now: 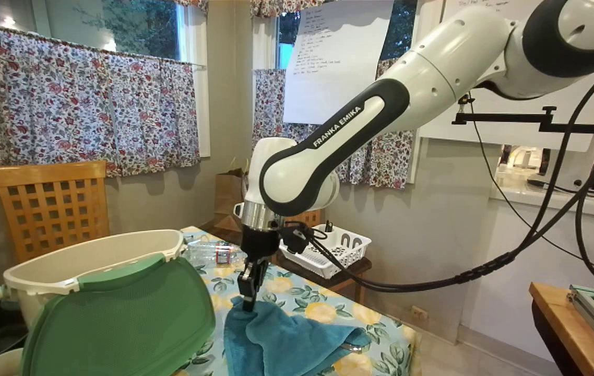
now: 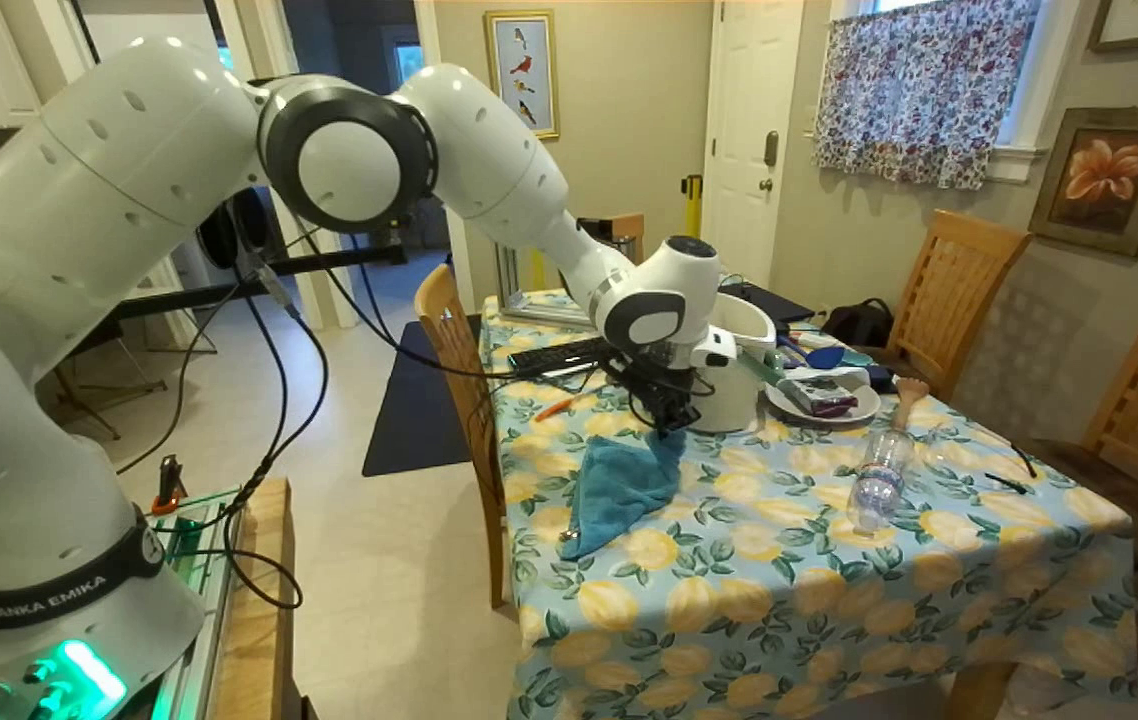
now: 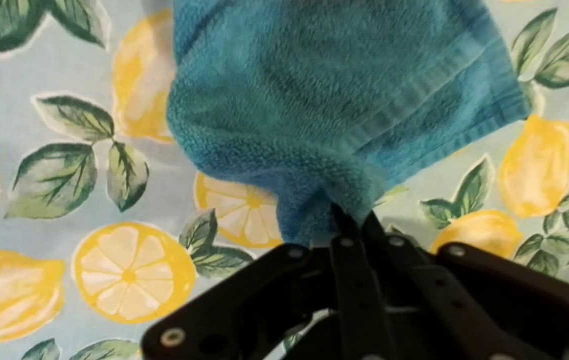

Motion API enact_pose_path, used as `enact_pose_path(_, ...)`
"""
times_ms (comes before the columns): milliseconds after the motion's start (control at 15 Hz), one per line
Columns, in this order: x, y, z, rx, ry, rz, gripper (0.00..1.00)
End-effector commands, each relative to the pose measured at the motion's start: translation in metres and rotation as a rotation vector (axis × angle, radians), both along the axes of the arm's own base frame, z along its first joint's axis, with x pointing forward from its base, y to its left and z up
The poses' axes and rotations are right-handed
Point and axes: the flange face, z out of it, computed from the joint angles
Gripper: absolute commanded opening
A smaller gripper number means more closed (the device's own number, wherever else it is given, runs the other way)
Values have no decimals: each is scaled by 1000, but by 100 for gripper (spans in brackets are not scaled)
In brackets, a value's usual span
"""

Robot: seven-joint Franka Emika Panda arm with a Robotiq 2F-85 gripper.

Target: Use the blue towel to wrap the fork

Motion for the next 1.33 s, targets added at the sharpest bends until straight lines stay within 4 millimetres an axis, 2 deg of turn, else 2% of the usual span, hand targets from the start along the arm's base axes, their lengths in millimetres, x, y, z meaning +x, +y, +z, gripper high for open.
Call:
enact_pose_path(0, -37, -2, 18, -14, 90, 27, 1)
enact_pose_path(200, -61, 0, 25, -14, 143, 56, 1)
enact_pose_path(600, -102, 1, 24, -35, 208, 77, 1)
enact_pose_path(1067, -142, -10, 4, -70, 266, 67, 1)
enact_pose_path(1267, -151, -18, -6, -94, 267, 51, 1)
